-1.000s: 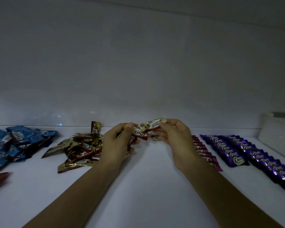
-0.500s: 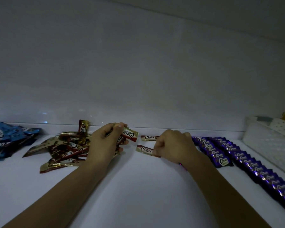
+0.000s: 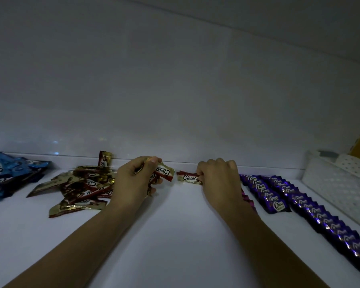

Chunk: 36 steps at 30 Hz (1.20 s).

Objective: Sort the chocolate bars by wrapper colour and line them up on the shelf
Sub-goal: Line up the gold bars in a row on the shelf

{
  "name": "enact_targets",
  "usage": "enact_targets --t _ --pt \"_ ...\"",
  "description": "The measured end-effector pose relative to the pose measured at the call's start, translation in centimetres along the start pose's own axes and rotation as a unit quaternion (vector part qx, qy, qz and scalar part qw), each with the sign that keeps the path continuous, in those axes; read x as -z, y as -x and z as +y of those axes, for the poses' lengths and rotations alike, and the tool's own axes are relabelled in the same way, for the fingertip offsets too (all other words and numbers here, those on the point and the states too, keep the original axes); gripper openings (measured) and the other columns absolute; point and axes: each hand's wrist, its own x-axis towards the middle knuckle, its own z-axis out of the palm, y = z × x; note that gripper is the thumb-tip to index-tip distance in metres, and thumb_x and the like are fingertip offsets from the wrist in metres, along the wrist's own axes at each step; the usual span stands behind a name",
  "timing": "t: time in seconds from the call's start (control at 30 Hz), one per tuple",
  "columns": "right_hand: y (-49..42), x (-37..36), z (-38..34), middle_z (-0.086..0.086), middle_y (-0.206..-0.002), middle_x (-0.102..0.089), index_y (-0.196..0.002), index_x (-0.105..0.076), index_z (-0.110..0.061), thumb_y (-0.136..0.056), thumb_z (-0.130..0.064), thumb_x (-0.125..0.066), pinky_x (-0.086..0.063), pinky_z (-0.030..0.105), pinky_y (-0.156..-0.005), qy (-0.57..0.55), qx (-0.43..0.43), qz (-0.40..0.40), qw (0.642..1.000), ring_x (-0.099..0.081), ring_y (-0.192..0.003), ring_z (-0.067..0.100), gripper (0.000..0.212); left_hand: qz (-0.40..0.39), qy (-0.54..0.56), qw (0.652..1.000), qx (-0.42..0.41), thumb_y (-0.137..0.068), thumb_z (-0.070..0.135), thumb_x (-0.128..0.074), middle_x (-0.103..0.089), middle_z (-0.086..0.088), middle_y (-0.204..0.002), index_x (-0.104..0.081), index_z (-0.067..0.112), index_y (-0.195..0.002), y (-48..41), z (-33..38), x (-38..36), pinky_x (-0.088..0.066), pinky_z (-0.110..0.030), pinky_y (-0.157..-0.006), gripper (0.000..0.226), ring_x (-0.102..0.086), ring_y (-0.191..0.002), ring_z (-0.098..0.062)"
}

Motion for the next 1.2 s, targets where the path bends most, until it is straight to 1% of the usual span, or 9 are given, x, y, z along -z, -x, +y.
enact_targets --t 0.17,0.27,0.4,0.57,0.73,0.83,1.0,1.13,1.2 --pt "-0.1 -0.7 0.1 -0.002 -0.112 -0.059 -0.121 -0.055 -0.024 -0.097 -0.015 -0.043 -0.031 0.03 -0.086 -0.023 0.002 -0.008 1.0 -0.051 -0.103 0.018 0.029 -0.006 0.004 1.0 -0.003 -0.095 0.024 -0.054 -0.074 0.001 -0.076 -0.071 0.019 -0.089 -0.1 0.1 0.2 -0.052 -0.023 -0.045 0.018 -0.066 -0.061 -0.007" --pt "0.4 -0.4 -0.1 -0.003 -0.111 -0.061 -0.122 -0.057 -0.025 -0.097 -0.018 -0.041 -0.032 0.03 -0.085 -0.05 0.006 0.001 0.999 -0.053 -0.101 0.017 0.03 -0.009 0.004 1.0 0.001 -0.095 0.024 -0.054 -0.074 0.001 -0.076 -0.071 0.019 -0.09 -0.2 0.0 0.4 -0.052 -0.023 -0.045 0.018 -0.066 -0.061 -0.007" --pt "0.6 0.1 -1.5 -0.003 -0.113 -0.063 -0.126 -0.057 -0.029 -0.095 -0.015 -0.04 -0.037 0.032 -0.089 -0.072 0.071 -0.037 0.994 -0.058 -0.1 0.018 0.038 -0.007 0.009 1.0 0.004 -0.096 0.023 -0.054 -0.073 0.0 -0.074 -0.071 0.018 -0.088 -0.3 -0.1 0.4 -0.05 -0.023 -0.043 0.019 -0.066 -0.059 -0.009" --pt "0.7 0.0 -1.4 -0.003 -0.111 -0.066 -0.119 -0.063 -0.027 -0.096 -0.017 -0.04 -0.037 0.03 -0.092 -0.049 0.067 -0.071 0.994 -0.06 -0.094 0.019 0.034 -0.008 0.007 1.0 -0.002 -0.095 0.024 -0.055 -0.074 -0.001 -0.076 -0.071 0.019 -0.087 -0.4 -0.2 0.4 -0.053 -0.027 -0.046 0.019 -0.067 -0.061 -0.01" --pt "0.7 -0.1 -1.1 -0.003 -0.111 -0.065 -0.118 -0.062 -0.027 -0.095 -0.013 -0.039 -0.036 0.029 -0.084 -0.057 0.056 -0.071 0.994 -0.059 -0.095 0.02 0.036 -0.008 0.008 1.0 -0.003 -0.095 0.024 -0.055 -0.074 -0.001 -0.076 -0.071 0.019 -0.088 -0.5 -0.1 0.5 -0.054 -0.027 -0.045 0.019 -0.067 -0.062 -0.009" --pt "0.7 -0.2 -1.1 -0.003 -0.112 -0.065 -0.118 -0.062 -0.027 -0.094 -0.011 -0.04 -0.036 0.028 -0.084 -0.06 0.057 -0.074 0.994 -0.059 -0.096 0.02 0.037 -0.007 0.009 1.0 -0.002 -0.095 0.024 -0.056 -0.074 -0.002 -0.076 -0.072 0.019 -0.087 -0.4 -0.2 0.5 -0.055 -0.031 -0.048 0.018 -0.068 -0.062 -0.011" --pt "0.8 -0.4 -1.0 -0.003 -0.117 -0.062 -0.127 -0.057 -0.031 -0.094 -0.01 -0.041 -0.037 0.03 -0.089 -0.07 0.069 -0.075 0.992 -0.058 -0.102 0.021 0.042 -0.008 0.01 1.0 -0.002 -0.095 0.022 -0.056 -0.074 -0.001 -0.075 -0.072 0.02 -0.086 -0.4 -0.2 0.4 -0.052 -0.025 -0.044 0.018 -0.067 -0.061 -0.011" --pt "0.7 -0.4 -0.9 0.0 -0.119 -0.06 -0.129 -0.056 -0.028 -0.094 -0.01 -0.042 -0.039 0.032 -0.092 -0.063 0.079 -0.081 0.992 -0.057 -0.103 0.022 0.041 -0.009 0.009 1.0 -0.005 -0.095 0.022 -0.056 -0.074 0.0 -0.075 -0.072 0.02 -0.087 -0.4 -0.2 0.4 -0.049 -0.022 -0.043 0.018 -0.067 -0.061 -0.01" --pt "0.7 -0.2 -0.9 -0.002 -0.116 -0.062 -0.126 -0.057 -0.03 -0.095 -0.01 -0.042 -0.035 0.032 -0.094 -0.051 0.081 -0.077 0.992 -0.058 -0.101 0.02 0.04 -0.009 0.01 1.0 -0.006 -0.095 0.022 -0.056 -0.074 -0.001 -0.075 -0.072 0.019 -0.088 -0.3 -0.3 0.4 -0.048 -0.021 -0.043 0.018 -0.067 -0.06 -0.009"
